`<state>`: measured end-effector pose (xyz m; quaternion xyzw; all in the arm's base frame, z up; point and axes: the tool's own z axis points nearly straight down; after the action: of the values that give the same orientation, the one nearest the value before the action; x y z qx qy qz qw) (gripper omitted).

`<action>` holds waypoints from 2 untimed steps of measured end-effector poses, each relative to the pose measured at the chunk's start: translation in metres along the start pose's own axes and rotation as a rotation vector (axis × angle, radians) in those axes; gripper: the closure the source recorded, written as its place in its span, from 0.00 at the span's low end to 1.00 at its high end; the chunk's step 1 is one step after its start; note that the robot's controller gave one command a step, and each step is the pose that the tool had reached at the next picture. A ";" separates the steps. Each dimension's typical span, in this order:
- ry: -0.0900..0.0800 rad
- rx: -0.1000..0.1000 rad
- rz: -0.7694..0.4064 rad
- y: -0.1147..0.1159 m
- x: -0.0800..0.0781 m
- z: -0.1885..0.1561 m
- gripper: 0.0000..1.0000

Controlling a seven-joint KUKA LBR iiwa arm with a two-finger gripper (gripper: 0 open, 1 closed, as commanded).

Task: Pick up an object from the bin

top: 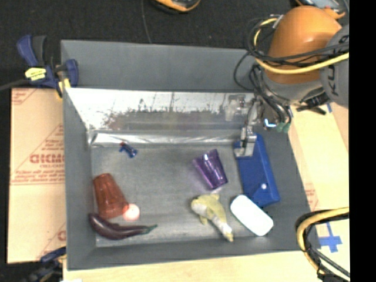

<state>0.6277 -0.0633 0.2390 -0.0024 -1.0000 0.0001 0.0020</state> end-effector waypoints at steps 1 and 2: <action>-0.008 0.002 -0.001 0.000 -0.001 -0.005 0.00; -0.012 -0.001 0.082 -0.006 0.017 0.080 0.00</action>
Offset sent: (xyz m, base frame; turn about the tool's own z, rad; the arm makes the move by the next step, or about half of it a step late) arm -0.0386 -0.0141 -0.1690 0.1730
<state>0.6101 -0.0697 0.1587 -0.0434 -0.9990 -0.0001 -0.0041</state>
